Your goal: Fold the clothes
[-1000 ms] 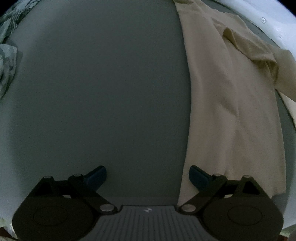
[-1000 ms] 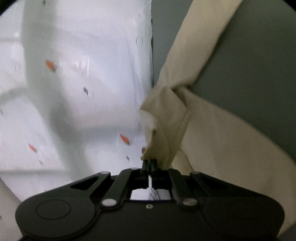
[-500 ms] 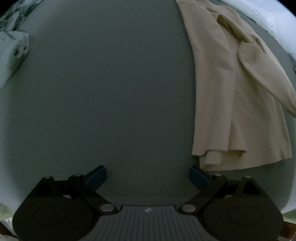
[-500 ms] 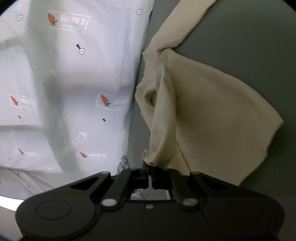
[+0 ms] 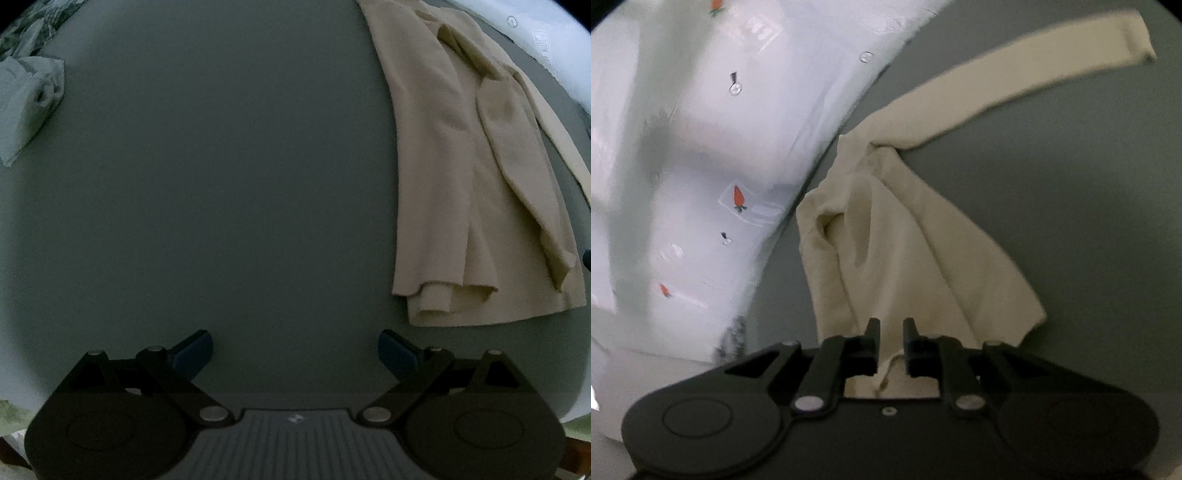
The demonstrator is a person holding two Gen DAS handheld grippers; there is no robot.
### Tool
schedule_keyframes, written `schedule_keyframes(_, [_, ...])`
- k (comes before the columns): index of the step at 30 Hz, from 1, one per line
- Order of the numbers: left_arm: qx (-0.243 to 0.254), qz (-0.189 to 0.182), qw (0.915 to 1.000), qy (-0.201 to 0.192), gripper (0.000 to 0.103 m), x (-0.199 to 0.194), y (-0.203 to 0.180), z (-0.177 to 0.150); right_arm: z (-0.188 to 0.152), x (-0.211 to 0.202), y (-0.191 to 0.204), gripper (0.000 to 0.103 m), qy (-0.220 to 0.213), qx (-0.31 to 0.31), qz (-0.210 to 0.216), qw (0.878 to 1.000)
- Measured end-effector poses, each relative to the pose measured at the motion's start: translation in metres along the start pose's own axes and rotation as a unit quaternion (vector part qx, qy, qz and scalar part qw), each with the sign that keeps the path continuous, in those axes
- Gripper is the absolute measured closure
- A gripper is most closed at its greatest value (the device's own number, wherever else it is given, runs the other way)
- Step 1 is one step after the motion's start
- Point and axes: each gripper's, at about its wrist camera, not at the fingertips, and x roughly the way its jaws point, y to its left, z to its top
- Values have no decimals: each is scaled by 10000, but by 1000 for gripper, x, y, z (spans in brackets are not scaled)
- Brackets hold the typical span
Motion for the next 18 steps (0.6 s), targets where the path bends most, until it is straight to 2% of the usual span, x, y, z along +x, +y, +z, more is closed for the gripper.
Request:
schedule_keyframes(4, [-104, 41, 9998, -182, 7, -8, 6, 10, 6, 15, 12, 85, 62, -446, -280, 9986])
schedule_keyframes(8, [-215, 54, 9992, -324, 7, -11, 8, 32, 15, 33, 21, 84, 93, -701, -476, 9964])
schedule_keyframes(10, [-247, 35, 9989, -393, 7, -11, 7, 46, 22, 42, 25, 80, 40, -799, -561, 9952])
schedule_keyframes(14, [-178, -17, 9984, -543, 7, -10, 1, 83, 47, 64, 31, 78, -119, -846, -634, 9943])
schedule_keyframes(18, [7, -62, 9973, -733, 7, -7, -13, 135, 83, 97, 40, 78, -222, -930, -670, 9932])
